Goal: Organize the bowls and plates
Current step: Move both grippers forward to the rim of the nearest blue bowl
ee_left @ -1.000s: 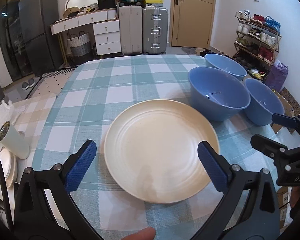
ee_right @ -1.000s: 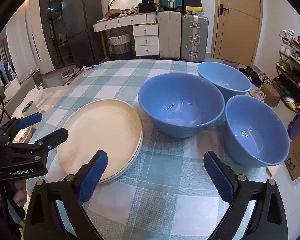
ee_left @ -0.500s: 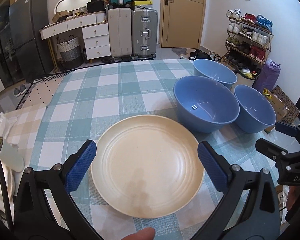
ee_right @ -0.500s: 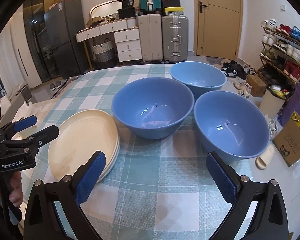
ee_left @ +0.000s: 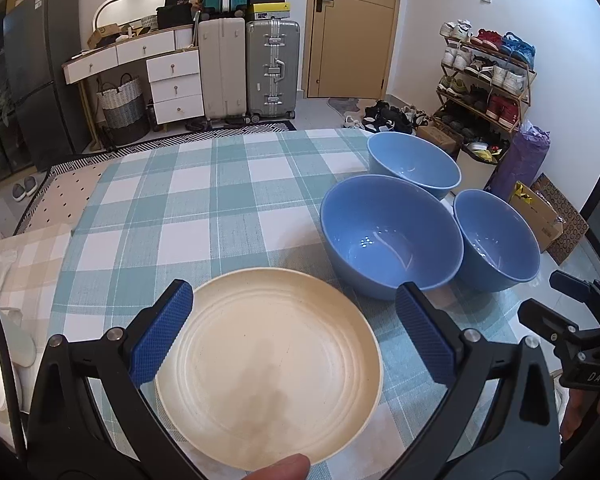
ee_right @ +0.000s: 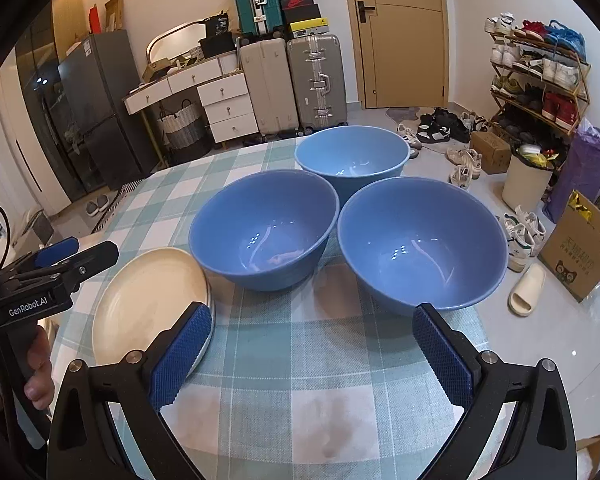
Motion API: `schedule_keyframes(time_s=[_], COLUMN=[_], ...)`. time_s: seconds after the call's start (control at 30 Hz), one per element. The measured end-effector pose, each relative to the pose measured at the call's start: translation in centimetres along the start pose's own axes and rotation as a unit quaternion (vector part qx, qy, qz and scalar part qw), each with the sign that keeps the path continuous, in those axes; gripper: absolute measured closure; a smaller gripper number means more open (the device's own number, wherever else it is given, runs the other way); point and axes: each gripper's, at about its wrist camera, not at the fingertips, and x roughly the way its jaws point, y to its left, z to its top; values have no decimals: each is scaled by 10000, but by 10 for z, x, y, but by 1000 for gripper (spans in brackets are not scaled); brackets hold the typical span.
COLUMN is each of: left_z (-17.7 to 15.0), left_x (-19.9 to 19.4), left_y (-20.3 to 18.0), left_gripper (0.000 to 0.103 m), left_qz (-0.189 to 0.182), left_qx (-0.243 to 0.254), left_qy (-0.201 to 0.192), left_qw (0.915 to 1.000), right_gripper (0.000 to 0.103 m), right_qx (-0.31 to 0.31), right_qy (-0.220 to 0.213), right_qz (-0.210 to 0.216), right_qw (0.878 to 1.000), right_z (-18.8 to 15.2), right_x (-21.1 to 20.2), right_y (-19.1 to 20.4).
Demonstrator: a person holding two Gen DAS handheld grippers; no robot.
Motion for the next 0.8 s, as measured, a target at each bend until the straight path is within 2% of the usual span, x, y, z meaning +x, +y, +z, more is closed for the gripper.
schedule_keyframes(time_s=[0.2, 0.47, 0.63, 0.8], left_z=[12, 24, 29, 34], left_x=[17, 53, 72, 86], left_y=[-3, 0, 2, 4], left_gripper=[2, 2, 3, 3], left_qz=[-75, -116, -146, -310], left_qx=[17, -4, 84, 126], left_qy=[64, 285, 391, 457], left_qw=[9999, 9995, 9991, 9984], right_gripper=[1, 2, 8, 20], right_qx=[51, 67, 177, 198], right_qy=[-118, 34, 77, 187], right_qz=[52, 330, 371, 354], right_qw=[9999, 9994, 9991, 9990], right_z=[15, 23, 24, 25], right_x=[0, 22, 32, 50], right_y=[-7, -1, 2, 7])
